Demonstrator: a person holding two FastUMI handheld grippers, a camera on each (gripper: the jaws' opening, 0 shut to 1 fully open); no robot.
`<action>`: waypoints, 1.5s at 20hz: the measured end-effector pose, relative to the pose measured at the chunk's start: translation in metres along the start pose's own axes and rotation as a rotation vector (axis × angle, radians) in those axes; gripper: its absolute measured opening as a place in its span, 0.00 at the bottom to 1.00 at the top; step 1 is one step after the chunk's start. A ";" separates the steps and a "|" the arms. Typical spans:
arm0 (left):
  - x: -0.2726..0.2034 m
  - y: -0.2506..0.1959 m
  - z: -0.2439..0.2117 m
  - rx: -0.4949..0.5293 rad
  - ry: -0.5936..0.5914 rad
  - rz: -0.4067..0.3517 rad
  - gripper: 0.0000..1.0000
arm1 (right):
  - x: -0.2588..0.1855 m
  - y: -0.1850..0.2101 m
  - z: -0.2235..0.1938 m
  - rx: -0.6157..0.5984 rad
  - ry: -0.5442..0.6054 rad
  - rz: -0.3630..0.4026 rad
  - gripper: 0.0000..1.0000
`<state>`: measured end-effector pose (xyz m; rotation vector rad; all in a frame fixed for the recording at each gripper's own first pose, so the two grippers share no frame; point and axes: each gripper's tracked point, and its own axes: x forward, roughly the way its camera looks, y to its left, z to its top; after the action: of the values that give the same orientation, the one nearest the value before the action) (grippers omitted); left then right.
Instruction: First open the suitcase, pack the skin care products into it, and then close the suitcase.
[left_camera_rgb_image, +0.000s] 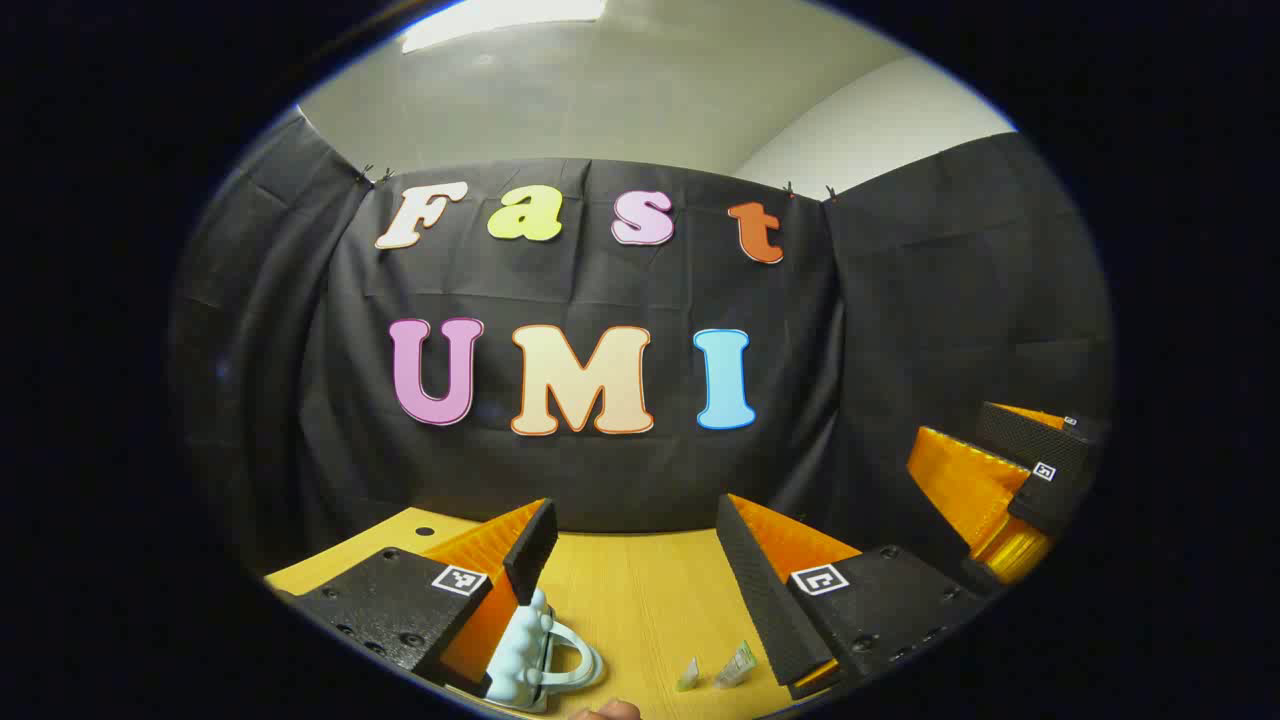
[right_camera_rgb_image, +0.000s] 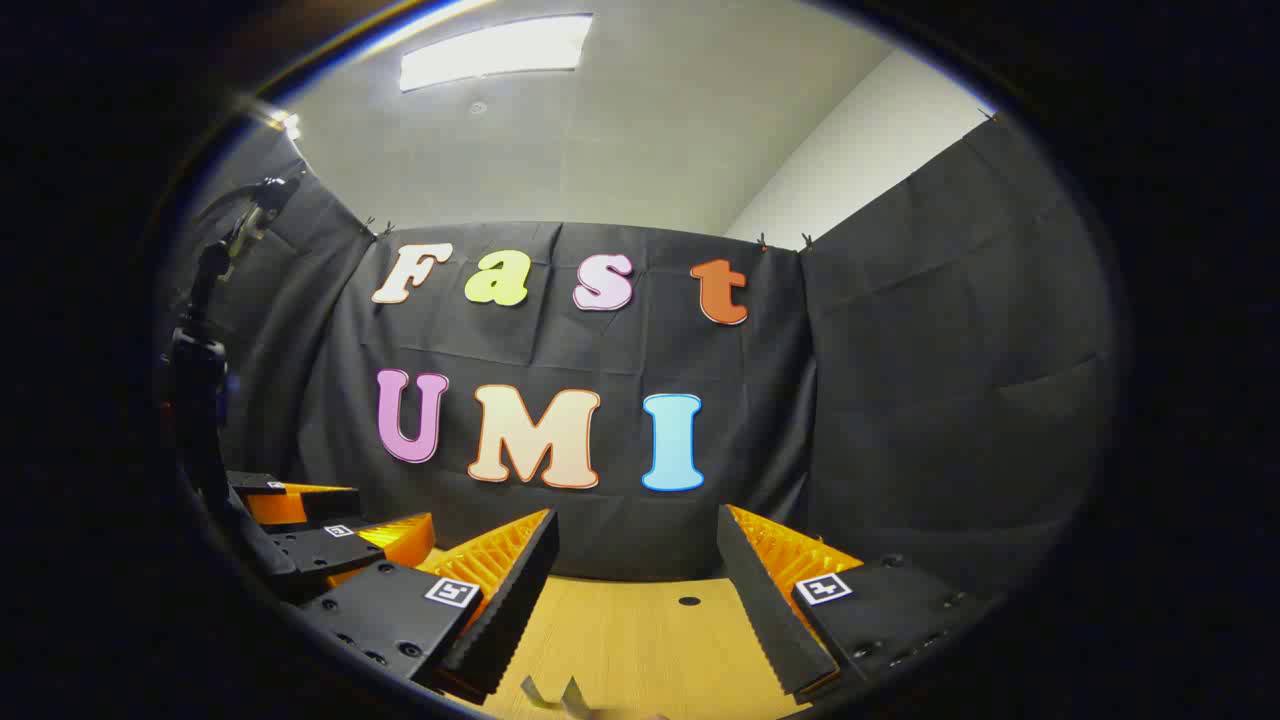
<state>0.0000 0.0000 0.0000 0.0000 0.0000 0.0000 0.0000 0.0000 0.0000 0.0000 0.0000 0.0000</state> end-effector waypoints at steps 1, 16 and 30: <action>0.002 0.002 -0.001 0.000 0.003 0.005 0.95 | 0.002 -0.002 -0.002 0.003 0.003 -0.004 1.00; 0.026 0.009 -0.027 0.062 0.055 0.119 0.94 | 0.052 -0.012 -0.042 0.054 0.027 0.145 0.96; 0.042 0.058 -0.189 0.041 0.479 0.109 0.98 | 0.088 -0.014 -0.100 0.055 0.188 0.031 1.00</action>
<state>0.0420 0.0577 -0.1894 0.0412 0.4785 0.1086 0.0877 -0.0136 -0.0998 0.0551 0.1875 0.0310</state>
